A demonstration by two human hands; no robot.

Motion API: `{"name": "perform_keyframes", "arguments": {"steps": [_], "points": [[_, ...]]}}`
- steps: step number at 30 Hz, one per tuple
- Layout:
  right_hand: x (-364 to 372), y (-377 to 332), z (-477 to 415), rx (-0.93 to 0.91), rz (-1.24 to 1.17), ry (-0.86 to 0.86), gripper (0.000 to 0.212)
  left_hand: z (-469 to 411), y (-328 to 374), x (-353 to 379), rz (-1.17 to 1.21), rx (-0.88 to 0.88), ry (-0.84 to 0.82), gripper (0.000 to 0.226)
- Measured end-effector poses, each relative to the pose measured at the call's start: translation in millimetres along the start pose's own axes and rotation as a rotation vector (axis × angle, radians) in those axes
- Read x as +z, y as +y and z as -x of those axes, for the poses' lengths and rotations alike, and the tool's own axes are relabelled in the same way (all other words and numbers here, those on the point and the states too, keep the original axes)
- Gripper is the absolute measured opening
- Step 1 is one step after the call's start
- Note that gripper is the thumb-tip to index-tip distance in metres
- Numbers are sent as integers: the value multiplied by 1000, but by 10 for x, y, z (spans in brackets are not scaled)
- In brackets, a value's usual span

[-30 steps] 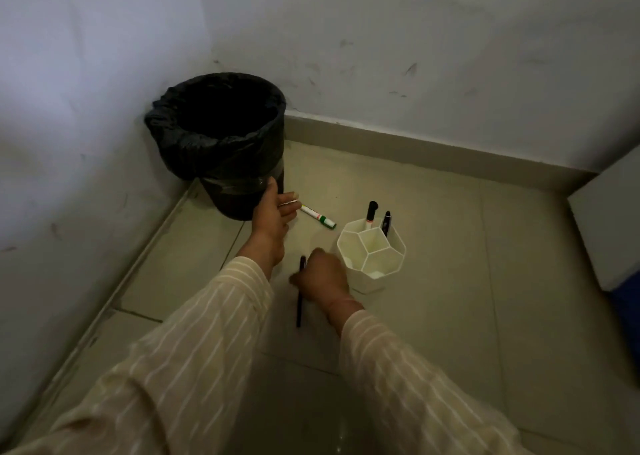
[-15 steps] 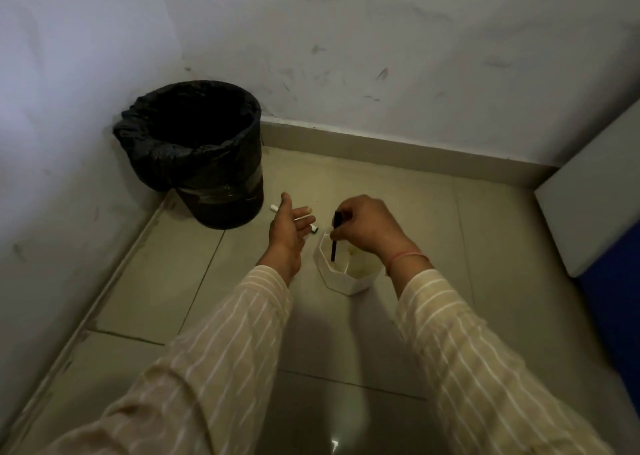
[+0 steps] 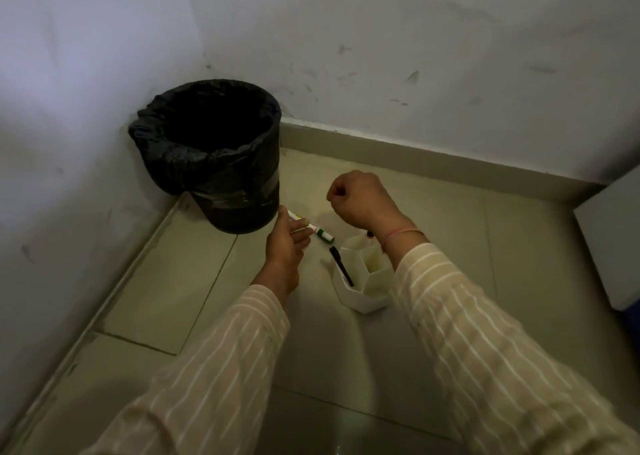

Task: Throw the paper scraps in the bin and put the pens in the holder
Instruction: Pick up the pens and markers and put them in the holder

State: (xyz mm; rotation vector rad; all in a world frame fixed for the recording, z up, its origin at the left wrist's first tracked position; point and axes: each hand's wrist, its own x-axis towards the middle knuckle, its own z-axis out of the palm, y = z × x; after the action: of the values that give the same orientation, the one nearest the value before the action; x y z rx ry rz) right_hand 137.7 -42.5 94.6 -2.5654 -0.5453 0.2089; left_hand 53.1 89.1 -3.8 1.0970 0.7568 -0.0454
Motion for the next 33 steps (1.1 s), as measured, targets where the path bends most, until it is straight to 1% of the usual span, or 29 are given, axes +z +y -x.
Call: {"name": "perform_keyframes", "arguments": {"steps": [2,5,7,9,11,15,18,20,23,25,28,30,33], "points": [[188,-29,-245,-52,130,-113,30,-63,12,-86,11,6,4,73],[539,6,-523,-77,365,-408,30,-117,3,-193,24,21,21,74],[762,68,-624,-68,510,-546,34,-148,-18,-251,29,28,33,76],[924,133,-659,-59,590,-613,36,-152,-37,-295,31,29,38,77],[1032,170,-682,-50,606,-624,35,-150,-28,-335,32,29,41,78],[1064,204,-692,-57,568,-530,34,-135,7,-351,13,34,40,74],[928,201,-636,-81,457,-398,28,-99,4,-278,-13,38,17,70],[747,179,-594,-99,373,-301,22,-70,-9,-201,-26,30,-1,72],[278,160,-479,-88,226,-140,18,-12,-39,-41,-54,10,-30,76],[-125,180,-334,-69,134,-35,13,29,-77,92,-86,2,-52,75],[-709,263,15,27,-63,102,23,123,-157,304,-115,-12,-81,74],[-1032,313,292,120,-209,138,20,170,-236,428,-100,-45,-96,78],[-1345,365,616,185,-299,109,15,234,-332,549,-20,-102,-90,84]]}}
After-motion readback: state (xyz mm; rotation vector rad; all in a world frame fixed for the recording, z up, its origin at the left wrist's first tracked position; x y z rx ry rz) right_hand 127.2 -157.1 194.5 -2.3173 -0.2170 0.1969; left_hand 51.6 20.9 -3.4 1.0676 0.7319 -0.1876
